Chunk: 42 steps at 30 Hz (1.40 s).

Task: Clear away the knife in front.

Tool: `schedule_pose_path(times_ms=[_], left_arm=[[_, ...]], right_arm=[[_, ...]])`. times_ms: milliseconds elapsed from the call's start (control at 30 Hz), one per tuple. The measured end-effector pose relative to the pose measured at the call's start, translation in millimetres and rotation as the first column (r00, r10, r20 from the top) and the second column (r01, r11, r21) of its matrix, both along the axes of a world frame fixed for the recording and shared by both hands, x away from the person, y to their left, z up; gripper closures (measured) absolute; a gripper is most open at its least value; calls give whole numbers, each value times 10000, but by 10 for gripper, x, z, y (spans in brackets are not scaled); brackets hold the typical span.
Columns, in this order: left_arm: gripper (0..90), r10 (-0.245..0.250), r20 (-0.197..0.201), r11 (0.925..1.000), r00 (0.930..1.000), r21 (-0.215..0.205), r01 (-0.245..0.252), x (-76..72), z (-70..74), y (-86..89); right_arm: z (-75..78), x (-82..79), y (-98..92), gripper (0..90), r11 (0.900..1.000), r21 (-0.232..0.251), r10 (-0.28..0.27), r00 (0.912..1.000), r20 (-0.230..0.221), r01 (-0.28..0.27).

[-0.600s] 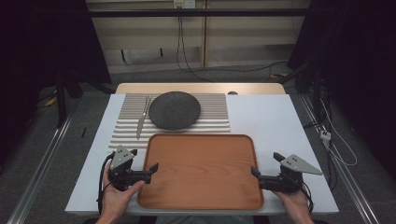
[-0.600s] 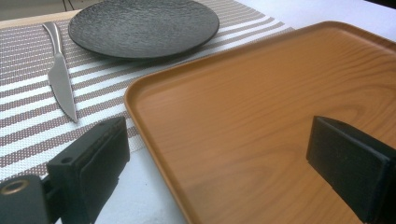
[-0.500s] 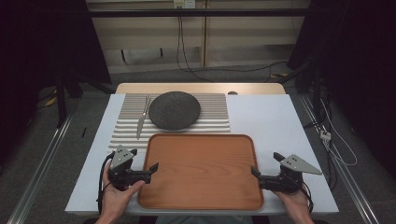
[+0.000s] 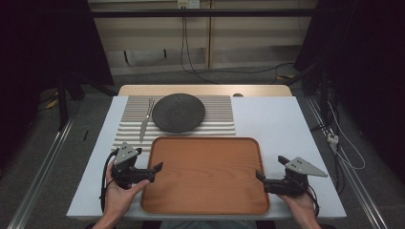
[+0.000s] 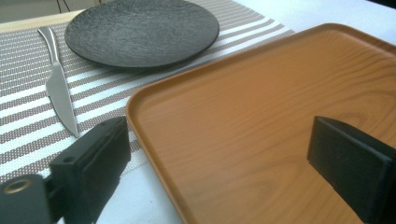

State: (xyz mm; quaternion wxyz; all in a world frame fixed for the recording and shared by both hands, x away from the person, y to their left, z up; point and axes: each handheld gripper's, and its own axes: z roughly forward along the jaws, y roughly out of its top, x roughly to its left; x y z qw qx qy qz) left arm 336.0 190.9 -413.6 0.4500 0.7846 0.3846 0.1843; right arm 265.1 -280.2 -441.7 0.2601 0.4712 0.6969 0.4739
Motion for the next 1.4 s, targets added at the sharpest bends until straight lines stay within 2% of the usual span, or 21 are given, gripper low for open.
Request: schedule_pose_path(times_ms=[33,100,167,267,533,600,667,833,1033,1167,1233,1300,1333,1400], left_arm=[[56,76,-2,9999,10000,132,-76,11,8,2],[55,97,44,9999,9999,137,-97,22,13,7],[57,74,-62,9995,10000,295,-72,62,42,31],[63,37,-327,9998,9995,210,-30,130,70,43],[67,372,-149,9990,9992,254,-369,338,105,64],[79,463,-330,9987,9984,240,-455,411,112,81],[79,578,-571,9978,9967,342,-559,490,112,95],[84,1072,-498,9935,9930,449,-1050,693,89,138],[87,1400,-362,9888,9895,579,-1377,852,91,181],[90,1733,-583,9841,9831,493,-1705,1001,46,212],[92,1872,-552,9801,9808,775,-1827,1076,36,214],[112,1970,-733,9780,9777,837,-1908,1162,29,223],[113,2152,-964,9749,9718,792,-2080,1222,36,208],[116,2052,-945,9756,9741,997,-1959,1255,48,162]], right_arm=[[1,2,3,3,10000,6,16,10000,1,-16],[1,1,9,3,10000,-12,11,10000,0,-11],[2,-3,15,3,10000,2,33,10000,-25,-33],[5,-5,25,3,9999,-80,61,10000,21,-60],[-3,3,34,3,9999,-93,117,9999,-19,-117],[-3,4,33,3,9999,-99,128,9999,-16,-128],[-4,3,32,3,9998,-116,163,9999,-15,-163],[-4,3,31,3,9998,-104,174,9998,-18,-174],[-6,4,36,3,9999,-69,145,9999,-38,-145],[-8,12,38,3,9998,-101,155,9999,-40,-156],[-9,13,38,3,9998,-91,161,9999,-31,-161],[-10,12,34,3,9998,-100,164,9999,-33,-164],[-10,12,34,3,9998,-95,157,9999,-25,-157],[-13,14,30,3,9999,-99,141,9999,-37,-142]])
